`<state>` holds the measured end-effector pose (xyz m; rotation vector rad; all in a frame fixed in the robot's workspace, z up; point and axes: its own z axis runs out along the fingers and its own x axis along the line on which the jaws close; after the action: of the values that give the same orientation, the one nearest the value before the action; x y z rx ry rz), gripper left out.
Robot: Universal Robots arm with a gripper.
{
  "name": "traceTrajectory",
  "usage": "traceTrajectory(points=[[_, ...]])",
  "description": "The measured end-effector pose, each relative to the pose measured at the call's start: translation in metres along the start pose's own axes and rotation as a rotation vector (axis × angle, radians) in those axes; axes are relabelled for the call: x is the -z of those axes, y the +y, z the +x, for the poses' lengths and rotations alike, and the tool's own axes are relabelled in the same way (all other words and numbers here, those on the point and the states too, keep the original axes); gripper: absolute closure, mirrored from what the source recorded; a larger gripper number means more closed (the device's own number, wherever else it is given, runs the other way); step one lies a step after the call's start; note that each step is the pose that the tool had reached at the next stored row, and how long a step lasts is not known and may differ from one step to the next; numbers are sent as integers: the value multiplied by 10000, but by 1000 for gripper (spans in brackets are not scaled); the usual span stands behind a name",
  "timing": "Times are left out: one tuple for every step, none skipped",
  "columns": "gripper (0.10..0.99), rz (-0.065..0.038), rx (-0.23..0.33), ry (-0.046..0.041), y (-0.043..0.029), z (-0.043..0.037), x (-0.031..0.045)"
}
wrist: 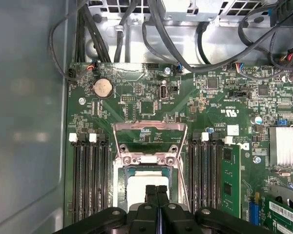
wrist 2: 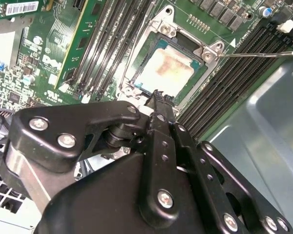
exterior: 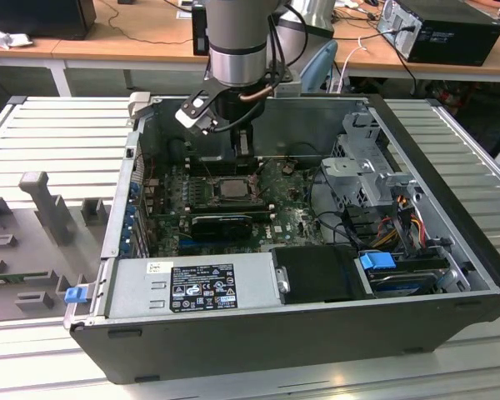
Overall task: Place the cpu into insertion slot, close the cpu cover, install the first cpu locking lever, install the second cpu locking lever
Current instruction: 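Close the cpu cover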
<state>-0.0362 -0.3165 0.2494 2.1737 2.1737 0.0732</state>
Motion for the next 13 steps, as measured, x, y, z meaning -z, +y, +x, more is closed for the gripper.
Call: traceTrajectory(points=[[980, 0, 0, 0, 1, 1, 4], [980, 0, 0, 0, 1, 2, 6], [980, 0, 0, -1, 1, 2, 7], [980, 0, 0, -1, 2, 3, 8], [980, 0, 0, -1, 2, 3, 9], [980, 0, 0, 0, 2, 4, 10], [980, 0, 0, -1, 3, 5, 11], [980, 0, 0, -1, 4, 5, 12], [980, 0, 0, -1, 4, 6, 13], [980, 0, 1, -1, 4, 7, 14], [980, 1, 0, -2, 5, 7, 17], [980, 1, 0, -2, 5, 9, 23], [980, 0, 0, 0, 6, 11, 26]])
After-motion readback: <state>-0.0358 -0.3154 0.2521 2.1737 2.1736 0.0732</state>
